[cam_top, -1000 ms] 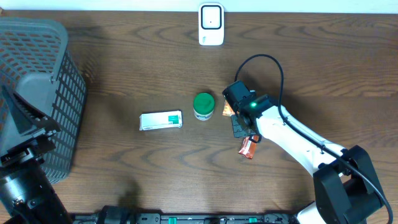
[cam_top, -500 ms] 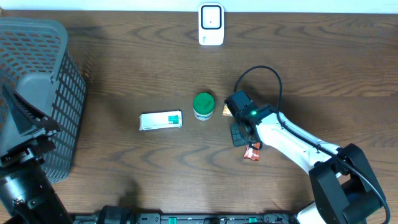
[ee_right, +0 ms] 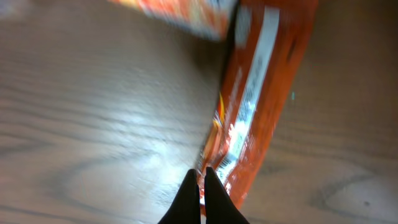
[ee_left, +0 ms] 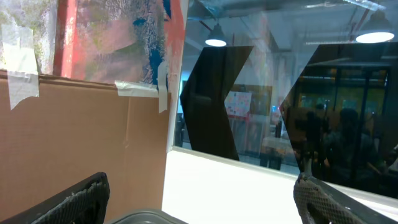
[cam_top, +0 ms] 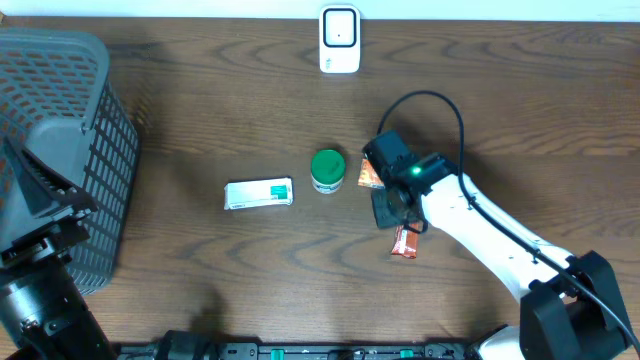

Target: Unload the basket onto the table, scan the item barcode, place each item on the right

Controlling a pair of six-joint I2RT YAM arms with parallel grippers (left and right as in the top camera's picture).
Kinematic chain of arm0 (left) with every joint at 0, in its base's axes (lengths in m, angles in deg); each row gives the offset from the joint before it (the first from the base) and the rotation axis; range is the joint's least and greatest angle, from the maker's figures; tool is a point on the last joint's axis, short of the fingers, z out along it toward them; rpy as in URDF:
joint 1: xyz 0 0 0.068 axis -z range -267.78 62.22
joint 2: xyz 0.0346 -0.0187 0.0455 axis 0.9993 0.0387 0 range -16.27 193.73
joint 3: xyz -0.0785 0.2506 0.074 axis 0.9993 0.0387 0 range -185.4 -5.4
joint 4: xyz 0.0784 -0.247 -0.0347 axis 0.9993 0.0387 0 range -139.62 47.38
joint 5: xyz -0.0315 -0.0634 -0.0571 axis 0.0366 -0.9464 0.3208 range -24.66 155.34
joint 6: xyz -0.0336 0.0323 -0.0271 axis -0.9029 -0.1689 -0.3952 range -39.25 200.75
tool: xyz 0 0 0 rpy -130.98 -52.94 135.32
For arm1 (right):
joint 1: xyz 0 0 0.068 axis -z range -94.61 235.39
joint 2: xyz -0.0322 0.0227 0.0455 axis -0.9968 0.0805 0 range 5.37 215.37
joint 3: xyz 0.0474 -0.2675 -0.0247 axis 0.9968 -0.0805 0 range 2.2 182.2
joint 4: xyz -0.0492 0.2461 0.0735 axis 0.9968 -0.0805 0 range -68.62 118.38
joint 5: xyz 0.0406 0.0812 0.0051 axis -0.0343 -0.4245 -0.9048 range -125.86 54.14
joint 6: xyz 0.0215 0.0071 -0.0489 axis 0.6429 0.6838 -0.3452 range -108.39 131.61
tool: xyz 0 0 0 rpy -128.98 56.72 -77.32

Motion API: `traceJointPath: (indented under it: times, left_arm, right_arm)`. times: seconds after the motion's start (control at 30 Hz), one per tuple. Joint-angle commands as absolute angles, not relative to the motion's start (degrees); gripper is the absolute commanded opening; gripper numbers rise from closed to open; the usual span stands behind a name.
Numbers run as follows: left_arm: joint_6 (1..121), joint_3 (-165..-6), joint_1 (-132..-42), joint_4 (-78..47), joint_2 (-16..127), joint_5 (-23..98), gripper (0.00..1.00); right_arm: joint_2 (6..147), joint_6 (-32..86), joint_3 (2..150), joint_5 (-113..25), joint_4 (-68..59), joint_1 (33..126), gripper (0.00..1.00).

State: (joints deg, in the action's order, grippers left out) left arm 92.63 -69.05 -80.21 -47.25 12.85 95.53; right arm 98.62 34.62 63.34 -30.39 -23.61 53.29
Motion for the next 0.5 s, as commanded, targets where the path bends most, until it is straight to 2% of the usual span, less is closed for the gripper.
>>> traceJointPath:
  times: [0.0, 0.47]
  left_arm:
    - [93.17, -69.75, -80.50, -47.51, 12.28, 96.04, 0.95]
    - [93.17, -69.75, -80.50, -47.51, 12.28, 96.04, 0.95]
  right_arm:
    - [98.67, 35.71, 59.37, -29.29, -22.58, 53.53, 0.01]
    - [98.71, 38.47, 49.64, -30.45, -16.09, 53.53, 0.01]
